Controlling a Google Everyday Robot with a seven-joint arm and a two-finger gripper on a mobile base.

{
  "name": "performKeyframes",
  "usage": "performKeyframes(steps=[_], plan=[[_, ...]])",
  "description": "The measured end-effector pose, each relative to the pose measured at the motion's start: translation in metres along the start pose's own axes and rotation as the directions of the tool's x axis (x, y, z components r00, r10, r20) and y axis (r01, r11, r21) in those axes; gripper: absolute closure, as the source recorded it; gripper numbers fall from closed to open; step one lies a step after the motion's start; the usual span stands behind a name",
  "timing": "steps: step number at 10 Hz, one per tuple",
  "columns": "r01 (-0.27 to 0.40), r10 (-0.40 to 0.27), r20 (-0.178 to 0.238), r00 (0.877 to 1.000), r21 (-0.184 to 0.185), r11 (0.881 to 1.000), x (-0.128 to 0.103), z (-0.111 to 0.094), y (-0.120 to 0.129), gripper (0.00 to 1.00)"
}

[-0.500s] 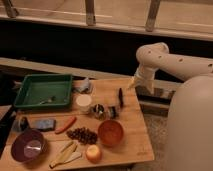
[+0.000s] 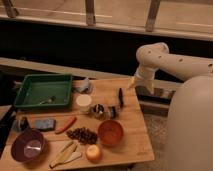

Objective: Place apple in paper cup

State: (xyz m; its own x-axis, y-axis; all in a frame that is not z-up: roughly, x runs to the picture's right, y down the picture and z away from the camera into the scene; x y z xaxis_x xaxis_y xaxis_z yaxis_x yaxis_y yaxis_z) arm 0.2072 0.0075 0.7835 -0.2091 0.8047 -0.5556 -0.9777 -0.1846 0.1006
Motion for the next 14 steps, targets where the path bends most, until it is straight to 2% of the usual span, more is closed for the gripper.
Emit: performKeyframes(steps=[14], plan=[[0.014, -0.014, 0.002, 1.0, 0.005, 1.0, 0.0017, 0.0003, 0.0007, 0.2]])
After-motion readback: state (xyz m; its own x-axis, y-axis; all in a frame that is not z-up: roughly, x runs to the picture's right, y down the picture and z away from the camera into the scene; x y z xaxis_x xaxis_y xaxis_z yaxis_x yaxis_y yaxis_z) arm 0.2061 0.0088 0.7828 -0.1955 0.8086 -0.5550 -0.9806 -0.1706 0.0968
